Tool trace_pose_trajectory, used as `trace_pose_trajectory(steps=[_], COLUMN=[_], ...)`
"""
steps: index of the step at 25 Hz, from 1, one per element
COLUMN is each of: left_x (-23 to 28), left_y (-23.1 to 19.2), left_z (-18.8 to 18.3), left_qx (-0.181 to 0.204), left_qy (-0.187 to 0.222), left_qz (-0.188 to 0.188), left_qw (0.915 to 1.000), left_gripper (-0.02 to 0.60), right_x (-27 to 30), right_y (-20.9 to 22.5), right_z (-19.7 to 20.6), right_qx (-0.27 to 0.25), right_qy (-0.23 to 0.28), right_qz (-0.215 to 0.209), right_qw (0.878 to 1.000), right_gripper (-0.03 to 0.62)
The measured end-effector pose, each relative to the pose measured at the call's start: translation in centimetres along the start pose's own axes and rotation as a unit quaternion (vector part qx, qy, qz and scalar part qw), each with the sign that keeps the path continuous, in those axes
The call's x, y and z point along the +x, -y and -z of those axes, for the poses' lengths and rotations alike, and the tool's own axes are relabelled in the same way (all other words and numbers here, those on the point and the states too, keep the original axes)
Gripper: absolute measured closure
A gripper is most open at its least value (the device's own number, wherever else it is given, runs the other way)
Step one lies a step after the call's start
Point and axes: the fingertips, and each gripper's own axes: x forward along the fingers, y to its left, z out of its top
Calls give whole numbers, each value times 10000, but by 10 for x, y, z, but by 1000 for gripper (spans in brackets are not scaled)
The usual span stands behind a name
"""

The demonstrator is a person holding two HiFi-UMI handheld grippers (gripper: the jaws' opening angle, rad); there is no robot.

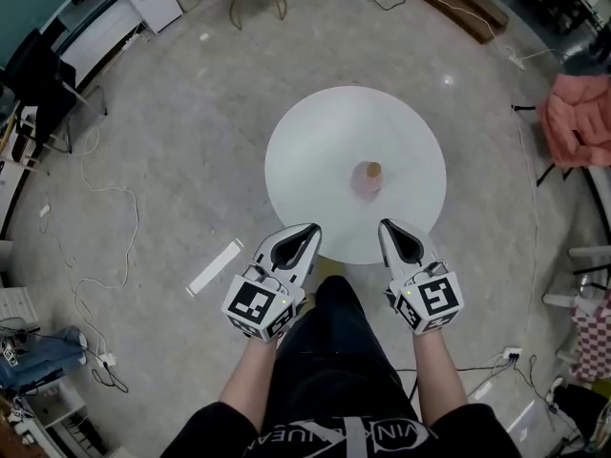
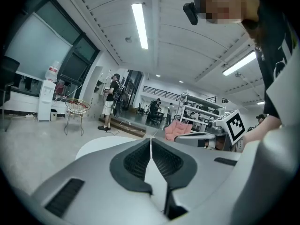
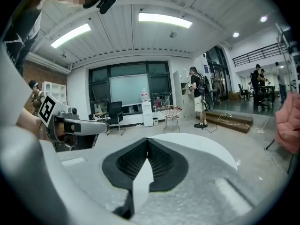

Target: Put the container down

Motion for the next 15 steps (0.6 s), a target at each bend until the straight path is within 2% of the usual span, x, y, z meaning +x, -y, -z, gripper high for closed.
trace_pose_trajectory(steps=[15], left_x=[-12], left_y=[16], left_z=[-28], left_qx=[183], left_qy=[179], left_qz=[147], left_qw=[9996], left_gripper=[566], right_x=[-30], right_y=[-15], right_z=[-26], right_qx=[62], right_qy=[151], right_qz=[97], right_qw=[9998], right_gripper=[588])
